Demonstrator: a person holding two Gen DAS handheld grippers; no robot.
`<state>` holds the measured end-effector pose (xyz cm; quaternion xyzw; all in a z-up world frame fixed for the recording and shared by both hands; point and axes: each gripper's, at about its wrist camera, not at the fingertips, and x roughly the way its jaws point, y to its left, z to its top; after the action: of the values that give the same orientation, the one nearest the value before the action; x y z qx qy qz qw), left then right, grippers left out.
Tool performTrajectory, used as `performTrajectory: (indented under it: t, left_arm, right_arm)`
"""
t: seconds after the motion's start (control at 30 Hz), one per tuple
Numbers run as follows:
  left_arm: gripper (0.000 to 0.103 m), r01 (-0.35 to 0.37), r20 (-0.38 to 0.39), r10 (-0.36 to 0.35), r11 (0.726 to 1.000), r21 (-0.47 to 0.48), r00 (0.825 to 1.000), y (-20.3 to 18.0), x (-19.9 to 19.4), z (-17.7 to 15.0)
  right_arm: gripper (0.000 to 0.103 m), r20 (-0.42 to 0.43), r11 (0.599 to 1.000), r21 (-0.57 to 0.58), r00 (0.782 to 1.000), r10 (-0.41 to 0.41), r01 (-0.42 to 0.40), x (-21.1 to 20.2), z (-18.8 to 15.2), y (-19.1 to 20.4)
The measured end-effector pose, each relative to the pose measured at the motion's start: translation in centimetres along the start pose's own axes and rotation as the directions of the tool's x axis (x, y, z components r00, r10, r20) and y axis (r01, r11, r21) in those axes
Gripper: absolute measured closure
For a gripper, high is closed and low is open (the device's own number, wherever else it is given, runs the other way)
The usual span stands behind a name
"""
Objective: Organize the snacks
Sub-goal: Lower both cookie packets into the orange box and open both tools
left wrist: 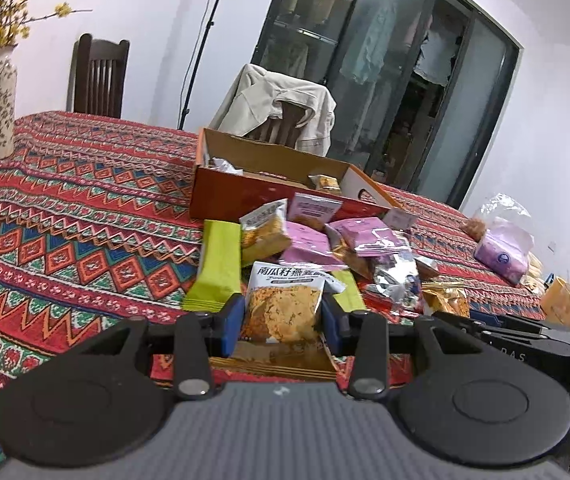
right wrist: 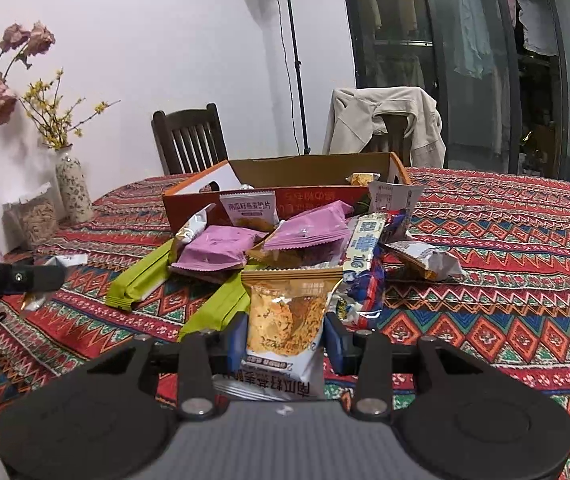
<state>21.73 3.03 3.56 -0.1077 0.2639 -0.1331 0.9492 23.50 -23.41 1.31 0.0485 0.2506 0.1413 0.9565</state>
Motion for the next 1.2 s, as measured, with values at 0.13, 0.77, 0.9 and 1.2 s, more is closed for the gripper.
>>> performTrajectory:
  t: [0.13, 0.77, 0.9, 1.2]
  left_arm:
    - [0.062, 0.013, 0.005, -0.013, 1.0, 0.007, 1.0, -0.8, 0.1, 0.4]
    - [0.062, -0.01, 0.058, 0.004, 0.994, 0.112, 0.998, -0.5, 13.1, 16.1]
    - [0.062, -0.064, -0.027, 0.067, 0.995, 0.074, 0.997, 0.3, 20.9, 20.4]
    - [0.061, -0.193, -0.276, 0.193, 0.981, 0.025, 0.942, 2.3, 36.7, 22.3]
  right_arm:
    - [0.063, 0.011, 1.0, 0.01, 1.0, -0.002, 0.001, -0.7, -0.1, -0.6]
    - [0.063, 0.084, 0.988, -0.009, 0.985, 0.153, -0.153, 6.2, 14.1, -4.7]
    - [0.063, 0.002, 0.985, 0.005, 0.985, 0.173, -0.173, 12.9, 19.6, -6.4]
    - [0.063, -0.343, 0.999, 0.013, 0.938, 0.038, -0.036, 33.1, 24.7, -7.9]
